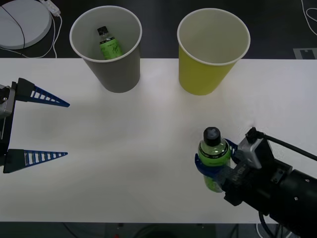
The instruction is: Put the can into the green bin and the plastic bottle into the gray bin
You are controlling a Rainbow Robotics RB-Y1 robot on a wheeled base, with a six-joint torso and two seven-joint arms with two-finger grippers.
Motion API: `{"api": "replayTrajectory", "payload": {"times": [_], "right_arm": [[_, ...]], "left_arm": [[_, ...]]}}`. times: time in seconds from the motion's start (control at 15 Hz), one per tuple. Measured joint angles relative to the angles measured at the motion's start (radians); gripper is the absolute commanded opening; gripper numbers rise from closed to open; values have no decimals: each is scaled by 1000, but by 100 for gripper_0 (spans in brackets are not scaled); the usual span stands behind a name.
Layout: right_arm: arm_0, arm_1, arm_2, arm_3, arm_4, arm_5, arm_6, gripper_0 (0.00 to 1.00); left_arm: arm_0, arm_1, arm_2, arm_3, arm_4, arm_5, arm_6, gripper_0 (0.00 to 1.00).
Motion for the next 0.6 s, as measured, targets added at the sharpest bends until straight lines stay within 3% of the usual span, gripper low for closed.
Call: {"api": "replayTrajectory", "payload": {"times": [0.4,0.6], "right_arm": [[-122,37,4,0,-114,181,16,0],[-184,56,13,0,-163,201,37,0]], "left_arm": [[0,0,0,0,0,0,0,100],[0,0,0,0,0,0,0,100]]}}
